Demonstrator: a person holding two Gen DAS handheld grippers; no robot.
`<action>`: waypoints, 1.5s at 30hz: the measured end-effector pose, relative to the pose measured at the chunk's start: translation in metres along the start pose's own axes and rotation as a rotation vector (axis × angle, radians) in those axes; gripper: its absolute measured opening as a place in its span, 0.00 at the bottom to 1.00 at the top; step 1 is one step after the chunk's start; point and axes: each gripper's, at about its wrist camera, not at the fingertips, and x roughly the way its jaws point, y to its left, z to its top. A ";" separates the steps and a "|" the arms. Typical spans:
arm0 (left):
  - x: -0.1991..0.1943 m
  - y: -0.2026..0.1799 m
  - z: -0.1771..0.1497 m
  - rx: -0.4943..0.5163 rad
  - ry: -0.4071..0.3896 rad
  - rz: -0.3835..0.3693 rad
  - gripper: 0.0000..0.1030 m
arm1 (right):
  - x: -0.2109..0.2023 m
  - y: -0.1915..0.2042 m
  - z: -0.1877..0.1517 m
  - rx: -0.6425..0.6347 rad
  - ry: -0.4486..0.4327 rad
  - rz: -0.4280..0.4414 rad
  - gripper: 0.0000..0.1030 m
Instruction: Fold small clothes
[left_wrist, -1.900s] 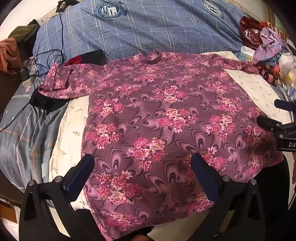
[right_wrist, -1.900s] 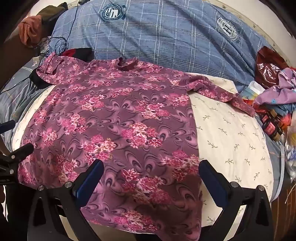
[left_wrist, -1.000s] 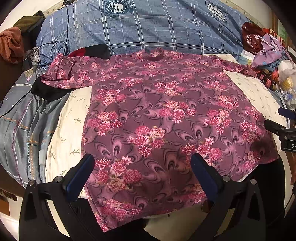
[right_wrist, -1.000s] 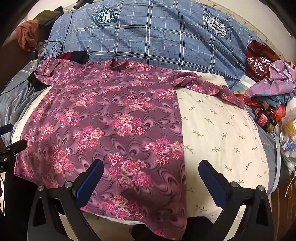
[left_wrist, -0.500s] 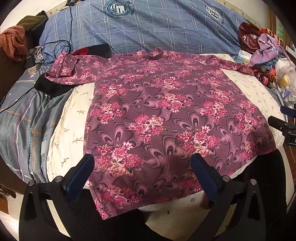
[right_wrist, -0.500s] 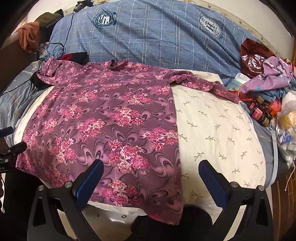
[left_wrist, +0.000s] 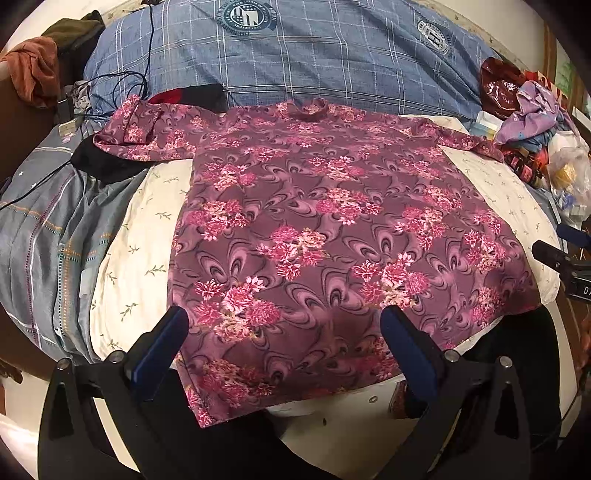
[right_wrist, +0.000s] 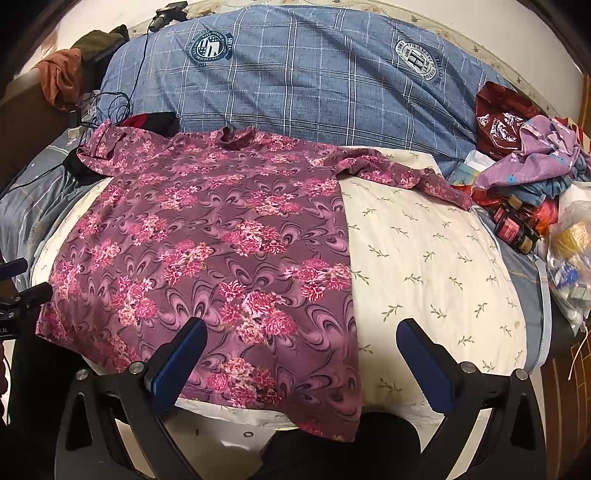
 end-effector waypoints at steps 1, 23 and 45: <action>0.000 -0.001 0.000 0.003 -0.002 0.001 1.00 | 0.000 0.000 0.000 0.001 0.002 0.001 1.00; 0.003 -0.002 0.001 0.009 0.005 -0.013 1.00 | 0.003 -0.001 -0.002 0.002 0.010 0.005 1.00; 0.016 0.031 0.026 -0.049 0.007 0.010 1.00 | 0.024 -0.038 0.006 0.150 0.027 0.085 1.00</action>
